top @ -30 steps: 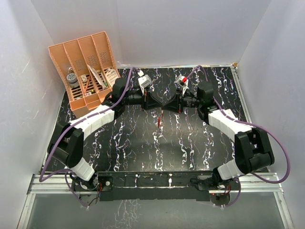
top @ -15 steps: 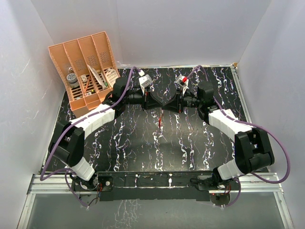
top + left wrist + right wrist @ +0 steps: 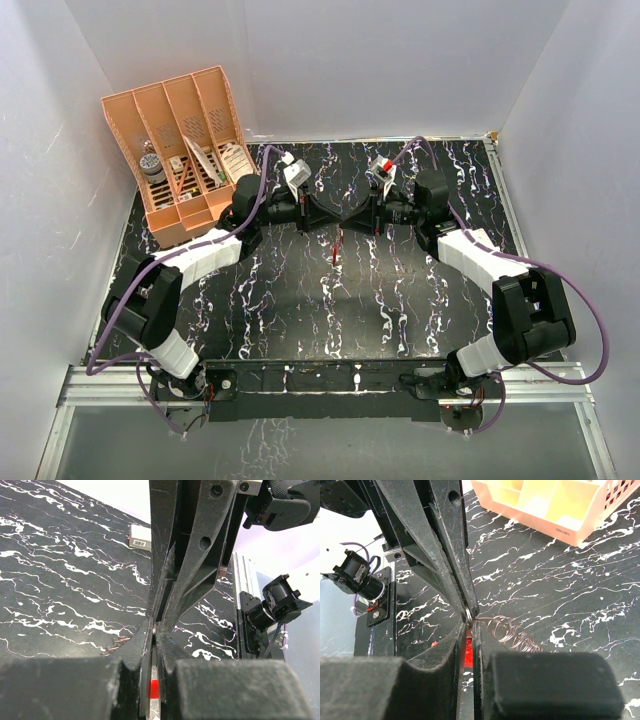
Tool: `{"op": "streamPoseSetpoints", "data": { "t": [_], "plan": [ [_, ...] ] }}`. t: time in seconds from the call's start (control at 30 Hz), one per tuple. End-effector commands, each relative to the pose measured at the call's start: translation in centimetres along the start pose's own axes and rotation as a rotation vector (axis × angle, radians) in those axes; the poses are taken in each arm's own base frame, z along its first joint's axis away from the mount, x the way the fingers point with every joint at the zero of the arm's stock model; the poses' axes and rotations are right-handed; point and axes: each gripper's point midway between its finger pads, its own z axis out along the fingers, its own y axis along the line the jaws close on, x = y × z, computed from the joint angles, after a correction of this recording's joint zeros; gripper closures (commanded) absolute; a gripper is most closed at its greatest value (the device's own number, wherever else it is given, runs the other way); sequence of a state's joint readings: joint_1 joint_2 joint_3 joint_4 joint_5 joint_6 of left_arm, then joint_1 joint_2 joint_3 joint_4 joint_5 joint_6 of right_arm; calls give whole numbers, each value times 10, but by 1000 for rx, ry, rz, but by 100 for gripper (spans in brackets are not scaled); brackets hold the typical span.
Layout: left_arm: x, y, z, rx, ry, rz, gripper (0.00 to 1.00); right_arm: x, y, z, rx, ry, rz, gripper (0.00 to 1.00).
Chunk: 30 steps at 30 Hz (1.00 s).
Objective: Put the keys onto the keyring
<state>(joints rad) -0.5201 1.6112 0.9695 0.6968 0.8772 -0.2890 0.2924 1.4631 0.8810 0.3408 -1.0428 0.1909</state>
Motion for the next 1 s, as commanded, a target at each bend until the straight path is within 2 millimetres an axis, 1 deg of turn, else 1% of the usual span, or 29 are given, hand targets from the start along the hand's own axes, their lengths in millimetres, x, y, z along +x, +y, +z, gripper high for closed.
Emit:
{"op": "streamPoseSetpoints", "data": {
  "t": [0.0,0.1,0.17,0.3,0.43,0.57,0.73,0.97],
  "plan": [
    [-18,-8,-1,2,-79,28,100,-53,17,2,-42,-98,-160,89],
    [-22,-9,-1,2,-107,29,100,-55,18,2,-43,-104,-163,84],
    [-24,-9,-1,2,-121,24,100,-57,18,2,-44,-108,-166,79],
    [-27,-9,-2,-7,-143,27,100,-58,19,1,-41,-112,-169,76],
    [-32,-10,-3,-11,-155,41,100,-56,18,0,-36,-107,-168,75],
    [-38,-15,-5,2,-162,61,100,-54,18,0,-37,-103,-170,75],
    [-46,-17,-8,-7,-184,83,100,-56,20,-1,-41,-107,-176,75],
    [-63,-17,-18,-42,-284,106,100,-59,22,-6,-41,-120,-181,73]
  ]
}}
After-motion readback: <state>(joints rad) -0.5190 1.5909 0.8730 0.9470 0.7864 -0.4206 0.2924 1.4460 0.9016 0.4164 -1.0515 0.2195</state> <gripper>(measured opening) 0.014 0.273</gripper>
